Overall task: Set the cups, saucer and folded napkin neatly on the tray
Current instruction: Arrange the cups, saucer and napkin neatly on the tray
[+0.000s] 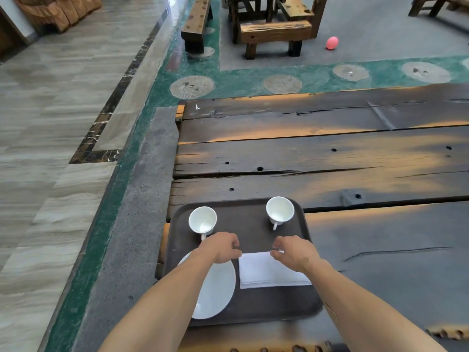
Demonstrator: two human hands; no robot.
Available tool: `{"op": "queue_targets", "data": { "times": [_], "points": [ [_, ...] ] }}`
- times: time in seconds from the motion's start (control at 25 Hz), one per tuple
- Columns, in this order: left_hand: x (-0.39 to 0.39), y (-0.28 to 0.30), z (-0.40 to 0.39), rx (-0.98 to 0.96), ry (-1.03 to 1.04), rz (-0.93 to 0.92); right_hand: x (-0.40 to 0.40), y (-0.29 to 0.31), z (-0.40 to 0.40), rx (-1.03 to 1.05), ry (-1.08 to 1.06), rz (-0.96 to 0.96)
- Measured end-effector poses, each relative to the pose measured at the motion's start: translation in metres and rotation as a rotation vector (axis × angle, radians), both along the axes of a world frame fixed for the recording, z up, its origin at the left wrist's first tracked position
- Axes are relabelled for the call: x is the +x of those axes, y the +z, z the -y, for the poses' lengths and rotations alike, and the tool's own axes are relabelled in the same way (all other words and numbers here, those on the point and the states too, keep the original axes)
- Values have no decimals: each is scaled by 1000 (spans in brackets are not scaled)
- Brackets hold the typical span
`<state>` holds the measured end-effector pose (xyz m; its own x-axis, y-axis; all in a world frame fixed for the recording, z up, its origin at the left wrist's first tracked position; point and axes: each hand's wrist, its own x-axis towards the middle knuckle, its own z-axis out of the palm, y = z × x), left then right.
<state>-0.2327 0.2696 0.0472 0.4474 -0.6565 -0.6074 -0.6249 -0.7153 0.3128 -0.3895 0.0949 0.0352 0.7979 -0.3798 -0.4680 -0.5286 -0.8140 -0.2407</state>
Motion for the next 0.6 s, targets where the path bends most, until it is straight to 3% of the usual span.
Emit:
{"op": "queue_targets", "data": {
  "times": [0.6],
  "points": [
    [-43,-6,71,29,125,45,-48,-11,97,-34,-11,44]
  ]
}}
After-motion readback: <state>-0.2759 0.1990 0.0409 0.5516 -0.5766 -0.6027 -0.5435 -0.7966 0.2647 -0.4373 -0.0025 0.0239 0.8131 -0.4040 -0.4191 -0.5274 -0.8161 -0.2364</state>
